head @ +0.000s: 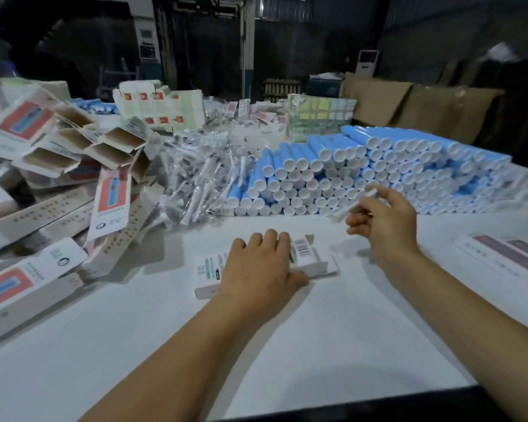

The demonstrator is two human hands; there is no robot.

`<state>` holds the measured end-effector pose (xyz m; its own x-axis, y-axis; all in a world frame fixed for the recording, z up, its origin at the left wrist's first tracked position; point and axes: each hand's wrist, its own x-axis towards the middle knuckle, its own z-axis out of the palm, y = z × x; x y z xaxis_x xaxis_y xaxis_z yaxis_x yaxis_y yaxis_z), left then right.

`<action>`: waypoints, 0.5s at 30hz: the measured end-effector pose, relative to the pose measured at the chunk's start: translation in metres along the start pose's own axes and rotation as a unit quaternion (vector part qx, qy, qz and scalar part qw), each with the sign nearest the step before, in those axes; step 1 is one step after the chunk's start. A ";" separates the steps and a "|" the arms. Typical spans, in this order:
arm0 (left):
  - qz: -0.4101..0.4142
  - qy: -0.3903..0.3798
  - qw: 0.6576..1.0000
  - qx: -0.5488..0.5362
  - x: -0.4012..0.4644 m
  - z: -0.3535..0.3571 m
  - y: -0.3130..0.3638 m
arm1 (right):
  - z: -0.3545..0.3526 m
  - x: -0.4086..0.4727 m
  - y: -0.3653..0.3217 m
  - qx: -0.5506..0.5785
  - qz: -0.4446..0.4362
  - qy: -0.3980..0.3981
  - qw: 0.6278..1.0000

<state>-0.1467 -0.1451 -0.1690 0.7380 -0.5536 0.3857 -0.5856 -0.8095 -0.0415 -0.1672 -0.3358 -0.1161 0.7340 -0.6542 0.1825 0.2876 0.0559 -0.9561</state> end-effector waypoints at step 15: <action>-0.015 0.044 0.999 0.014 0.003 -0.004 0.002 | 0.004 -0.028 0.045 -0.068 0.048 -0.005 0.997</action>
<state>-0.1470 -0.1476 -0.1644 0.7222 -0.5112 0.4659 -0.5535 -0.8311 -0.0539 -0.1724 -0.3122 -0.1636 0.7612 -0.6423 0.0899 0.1303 0.0158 -0.9913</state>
